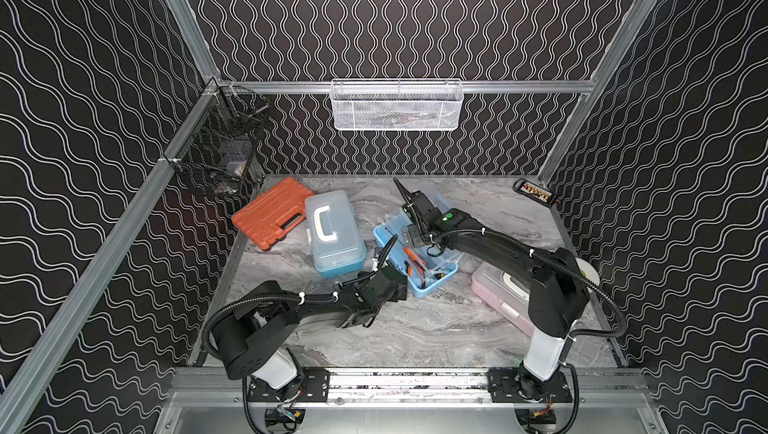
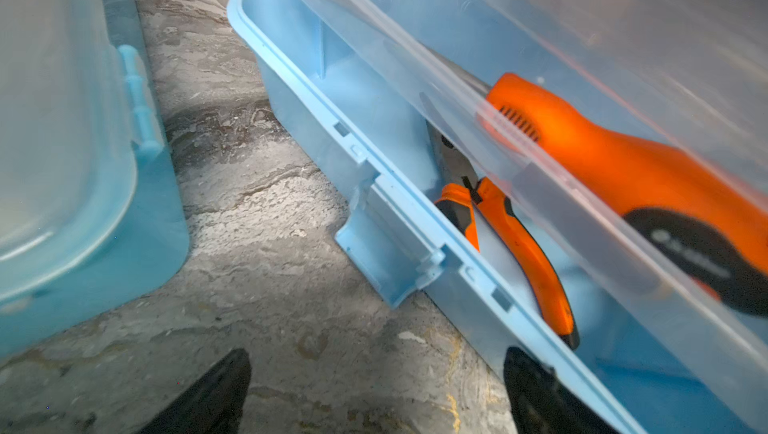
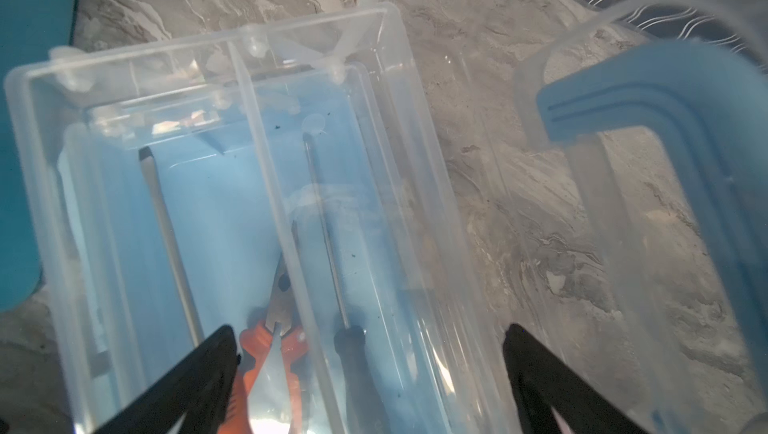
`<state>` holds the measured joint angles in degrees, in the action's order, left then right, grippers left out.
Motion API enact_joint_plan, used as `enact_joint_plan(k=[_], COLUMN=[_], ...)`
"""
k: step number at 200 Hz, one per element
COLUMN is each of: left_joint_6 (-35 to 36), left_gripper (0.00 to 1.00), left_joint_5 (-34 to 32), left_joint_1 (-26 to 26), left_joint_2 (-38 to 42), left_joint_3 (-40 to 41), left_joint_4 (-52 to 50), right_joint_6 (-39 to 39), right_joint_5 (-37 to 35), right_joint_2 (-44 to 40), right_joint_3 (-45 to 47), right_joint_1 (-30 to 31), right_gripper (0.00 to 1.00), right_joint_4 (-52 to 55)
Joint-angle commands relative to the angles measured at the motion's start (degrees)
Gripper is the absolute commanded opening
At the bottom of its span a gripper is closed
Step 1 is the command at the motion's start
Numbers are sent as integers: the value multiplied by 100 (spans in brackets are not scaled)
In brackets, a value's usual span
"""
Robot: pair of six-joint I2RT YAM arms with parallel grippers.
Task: Close toolboxes
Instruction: Close the toolbox lid.
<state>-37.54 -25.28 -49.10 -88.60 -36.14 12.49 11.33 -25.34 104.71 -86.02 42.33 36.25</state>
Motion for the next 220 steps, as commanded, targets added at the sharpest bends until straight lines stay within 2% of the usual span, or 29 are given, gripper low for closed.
enact_joint_plan(k=[1, 28, 83, 139, 183, 220], left_joint_6=[8, 17, 86, 163, 212, 246], left_gripper=[99, 99, 99, 99, 99, 99], left_joint_5=[-70, -38, -6, -34, -72, -77], left_joint_1=[-12, -21, -26, -28, -29, -29], left_joint_2=[-47, -96, -106, -71, 47, 179], left_joint_3=[-16, -42, -85, -121, -104, -70], left_joint_4=[295, 333, 377, 299, 231, 148], right_joint_6=[-122, -229, -381, -620, -746, -605], right_joint_5=[540, 900, 344, 392, 1548, 1926], right_joint_2=[-226, -228, 376, 390, 166, 79], right_joint_3=[147, 234, 148, 91, -55, -240], right_joint_1=[45, 56, 169, 210, 197, 198], right_gripper=[99, 99, 99, 99, 99, 99], right_joint_4=[-218, -335, -88, -15, -49, 3])
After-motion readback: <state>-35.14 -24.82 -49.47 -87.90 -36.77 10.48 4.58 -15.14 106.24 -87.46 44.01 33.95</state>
